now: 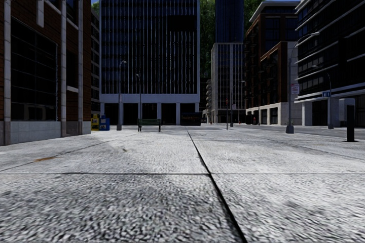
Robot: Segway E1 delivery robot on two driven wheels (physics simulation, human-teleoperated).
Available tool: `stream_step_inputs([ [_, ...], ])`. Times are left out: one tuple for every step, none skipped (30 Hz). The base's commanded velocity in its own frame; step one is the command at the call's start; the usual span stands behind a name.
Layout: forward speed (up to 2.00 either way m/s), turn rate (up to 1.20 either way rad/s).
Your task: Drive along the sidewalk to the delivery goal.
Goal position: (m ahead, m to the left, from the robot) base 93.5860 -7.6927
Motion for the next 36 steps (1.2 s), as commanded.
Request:
stream_step_inputs([
  [2.0,0.0],
  [2.0,0.0],
  [2.0,0.0],
  [2.0,0.0],
  [2.0,0.0],
  [2.0,0.0],
  [2.0,0.0],
  [2.0,0.0],
  [2.0,0.0],
  [2.0,0.0],
  [2.0,0.0],
  [2.0,0.0],
  [2.0,0.0],
  [2.0,0.0],
  [2.0,0.0],
  [2.0,0.0],
  [2.0,0.0],
  [2.0,0.0],
  [2.0,0.0],
  [2.0,0.0],
  [2.0,0.0],
  [2.0,0.0],
  [2.0,0.0],
  [2.0,0.0],
  [2.0,0.0],
  [2.0,0.0],
  [2.0,0.0],
  [2.0,0.0],
  [2.0,0.0],
  [2.0,0.0],
  [2.0,0.0],
  [2.0,0.0],
  [2.0,0.0],
  [2.0,0.0],
  [2.0,0.0],
  [2.0,0.0],
])
